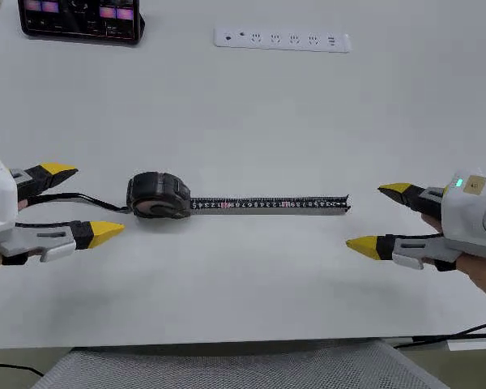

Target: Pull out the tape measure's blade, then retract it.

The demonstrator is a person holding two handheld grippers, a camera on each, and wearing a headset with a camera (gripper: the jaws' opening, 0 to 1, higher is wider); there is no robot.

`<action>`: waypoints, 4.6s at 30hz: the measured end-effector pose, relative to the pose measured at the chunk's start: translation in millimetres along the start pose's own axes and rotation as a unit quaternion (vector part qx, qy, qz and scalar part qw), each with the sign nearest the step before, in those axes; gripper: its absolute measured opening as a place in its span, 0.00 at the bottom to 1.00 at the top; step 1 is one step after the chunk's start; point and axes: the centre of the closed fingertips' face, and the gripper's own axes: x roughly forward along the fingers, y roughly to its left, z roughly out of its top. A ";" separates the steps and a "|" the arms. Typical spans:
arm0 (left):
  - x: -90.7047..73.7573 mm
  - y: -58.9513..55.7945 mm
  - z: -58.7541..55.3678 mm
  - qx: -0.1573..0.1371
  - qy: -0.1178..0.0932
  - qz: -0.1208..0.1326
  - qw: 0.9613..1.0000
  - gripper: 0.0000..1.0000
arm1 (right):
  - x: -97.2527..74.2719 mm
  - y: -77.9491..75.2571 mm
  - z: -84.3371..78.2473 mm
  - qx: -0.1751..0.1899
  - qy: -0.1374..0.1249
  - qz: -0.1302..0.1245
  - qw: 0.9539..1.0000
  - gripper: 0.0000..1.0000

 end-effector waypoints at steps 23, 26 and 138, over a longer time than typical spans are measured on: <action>-11.7 -24.3 -14.1 -0.031 -0.010 0.002 0.999 0.74 | -3.7 20.4 -4.7 0.015 -0.006 0.002 1.000 0.76; -13.3 -26.5 -16.4 -0.035 -0.011 0.003 0.999 0.75 | -4.2 22.3 -5.6 0.017 -0.007 0.001 1.000 0.77; -15.5 -75.9 -56.8 -0.100 0.006 -0.014 0.995 0.82 | -3.4 62.0 -42.6 0.063 -0.006 -0.012 0.998 0.86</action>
